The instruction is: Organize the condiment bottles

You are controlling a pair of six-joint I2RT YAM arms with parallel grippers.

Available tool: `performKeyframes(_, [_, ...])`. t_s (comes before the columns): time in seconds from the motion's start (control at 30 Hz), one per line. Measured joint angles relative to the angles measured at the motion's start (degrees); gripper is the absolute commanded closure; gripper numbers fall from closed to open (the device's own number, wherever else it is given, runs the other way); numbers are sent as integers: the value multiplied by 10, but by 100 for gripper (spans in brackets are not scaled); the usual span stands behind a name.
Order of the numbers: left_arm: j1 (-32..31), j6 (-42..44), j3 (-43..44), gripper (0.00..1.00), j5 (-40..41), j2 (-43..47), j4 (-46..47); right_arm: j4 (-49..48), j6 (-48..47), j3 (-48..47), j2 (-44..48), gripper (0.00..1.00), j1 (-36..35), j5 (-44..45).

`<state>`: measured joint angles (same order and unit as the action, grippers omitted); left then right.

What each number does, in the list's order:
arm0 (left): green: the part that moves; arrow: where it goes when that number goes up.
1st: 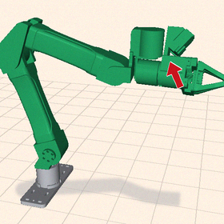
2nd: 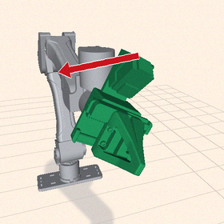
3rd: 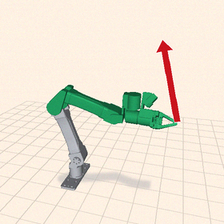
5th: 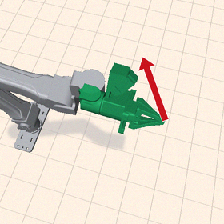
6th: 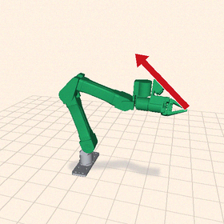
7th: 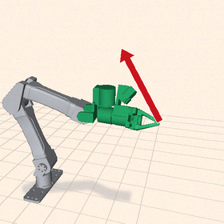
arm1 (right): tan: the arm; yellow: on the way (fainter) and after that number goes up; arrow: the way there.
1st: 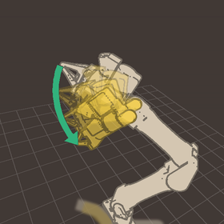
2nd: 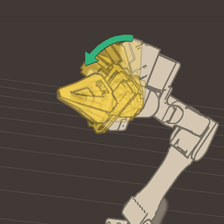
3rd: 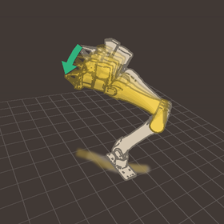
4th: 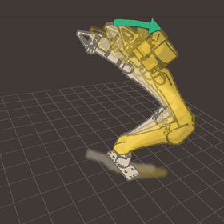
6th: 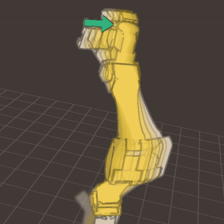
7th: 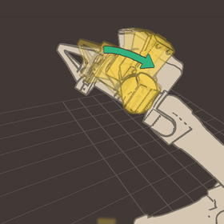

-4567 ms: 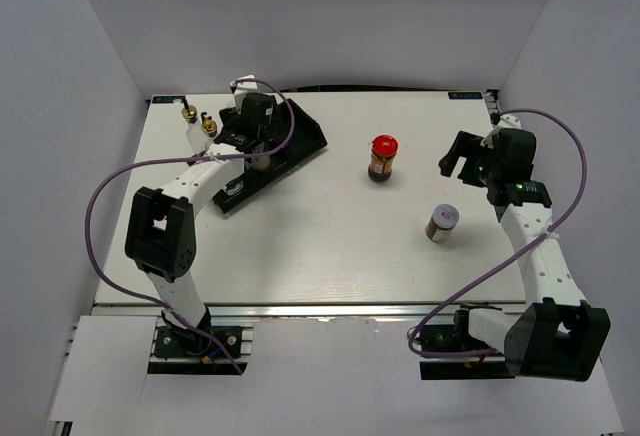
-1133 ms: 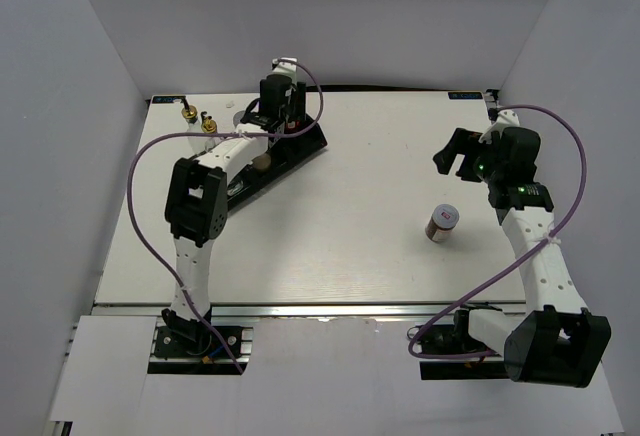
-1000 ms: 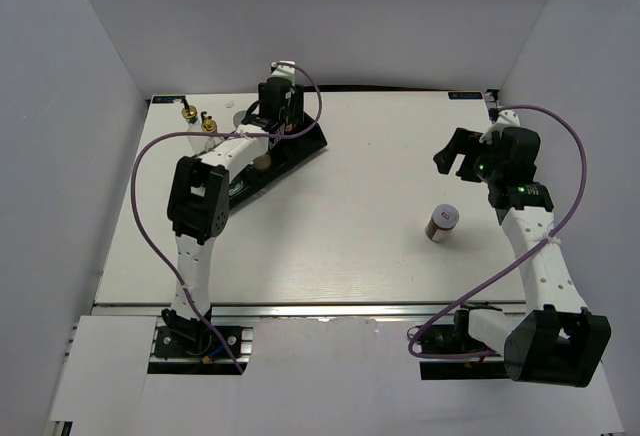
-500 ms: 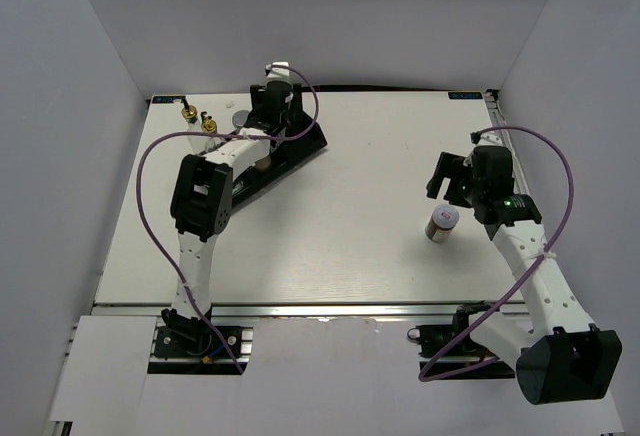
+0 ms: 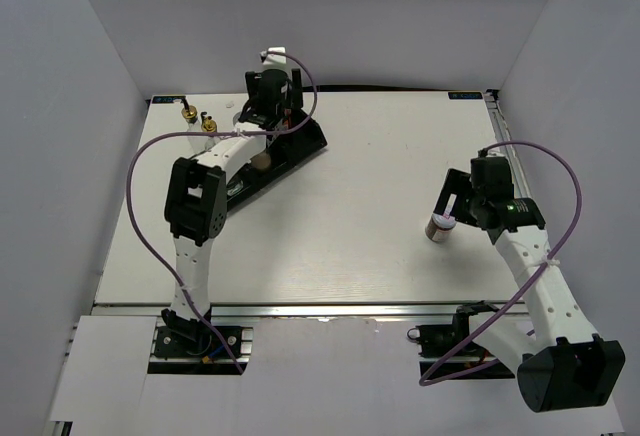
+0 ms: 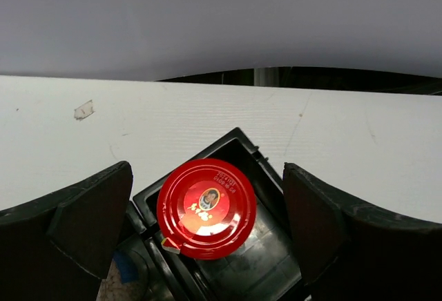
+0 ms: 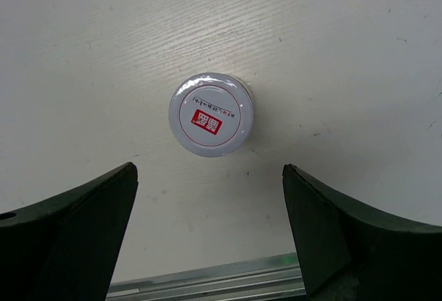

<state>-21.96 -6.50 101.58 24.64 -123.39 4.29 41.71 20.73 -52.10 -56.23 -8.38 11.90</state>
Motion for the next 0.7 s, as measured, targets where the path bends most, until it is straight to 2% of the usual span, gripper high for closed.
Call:
performKeyframes(0.23, [-2, -4, 41, 2, -79, 47, -46, 18, 3, 9, -16, 11, 0, -3])
performKeyframes(0.4, [-15, -4, 27, 2, -121, 132, -74, 15, 3, 31, -27, 11, 0, -20])
performKeyframes(0.5, [-26, -7, -63, 2, -139, 232, -59, 8, 3, 45, -28, 11, 0, -26])
performKeyframes(0.7, [-38, -52, -344, 2, -149, 467, 26, -14, 3, 63, -29, 11, 0, -33])
